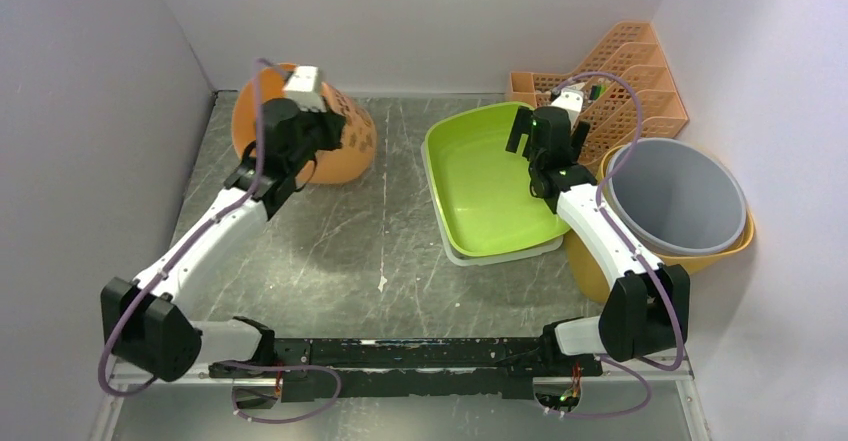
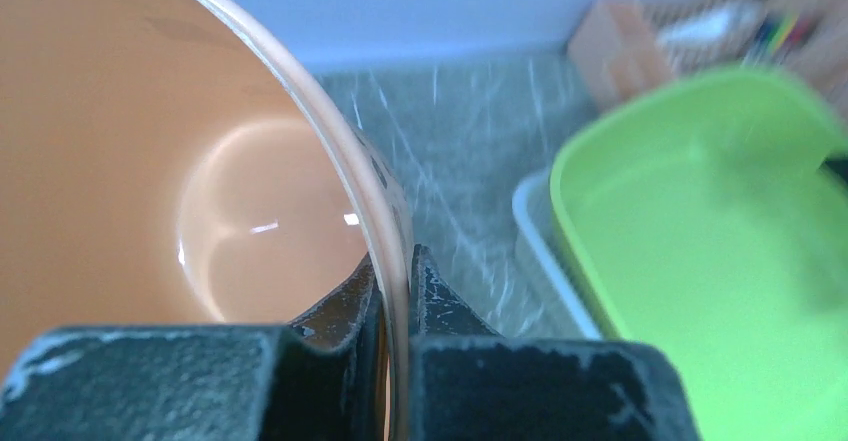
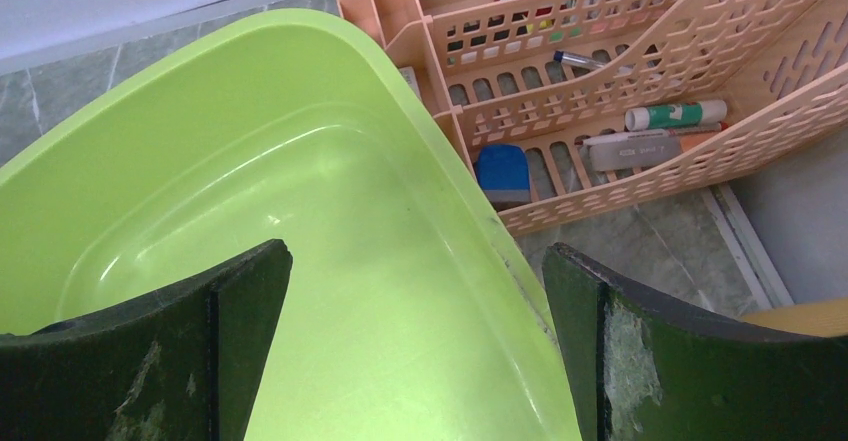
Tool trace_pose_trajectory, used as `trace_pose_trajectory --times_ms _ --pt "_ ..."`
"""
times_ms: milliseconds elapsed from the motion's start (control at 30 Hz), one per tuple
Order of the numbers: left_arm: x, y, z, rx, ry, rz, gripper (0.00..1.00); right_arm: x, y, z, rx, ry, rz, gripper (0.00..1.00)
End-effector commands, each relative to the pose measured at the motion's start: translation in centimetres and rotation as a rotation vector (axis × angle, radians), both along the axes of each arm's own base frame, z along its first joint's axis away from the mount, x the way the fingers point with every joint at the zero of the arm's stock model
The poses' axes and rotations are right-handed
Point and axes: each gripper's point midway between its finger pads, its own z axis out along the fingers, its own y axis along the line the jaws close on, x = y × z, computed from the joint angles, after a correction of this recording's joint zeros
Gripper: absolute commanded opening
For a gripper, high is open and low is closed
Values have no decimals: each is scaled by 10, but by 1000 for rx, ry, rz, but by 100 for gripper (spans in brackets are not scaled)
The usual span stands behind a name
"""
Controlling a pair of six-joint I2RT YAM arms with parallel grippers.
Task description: Turn the large container upside down
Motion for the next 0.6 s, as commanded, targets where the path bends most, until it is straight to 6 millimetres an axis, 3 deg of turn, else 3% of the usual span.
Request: trace_pose_trajectory --times_ms 0,233,500,567 --pt "8 16 65 -380 -215 -30 7 1 -1 -2 0 -10 -12 100" --pt "0 33 38 -709 -192 -219 7 2 -3 2 -4 -21 -20 100" --pt "-31 56 37 -1058 -282 -474 7 3 -4 2 -11 -21 -27 100" --pt "-27 63 26 -1120 -247 -474 7 3 -4 0 -14 -17 -27 100"
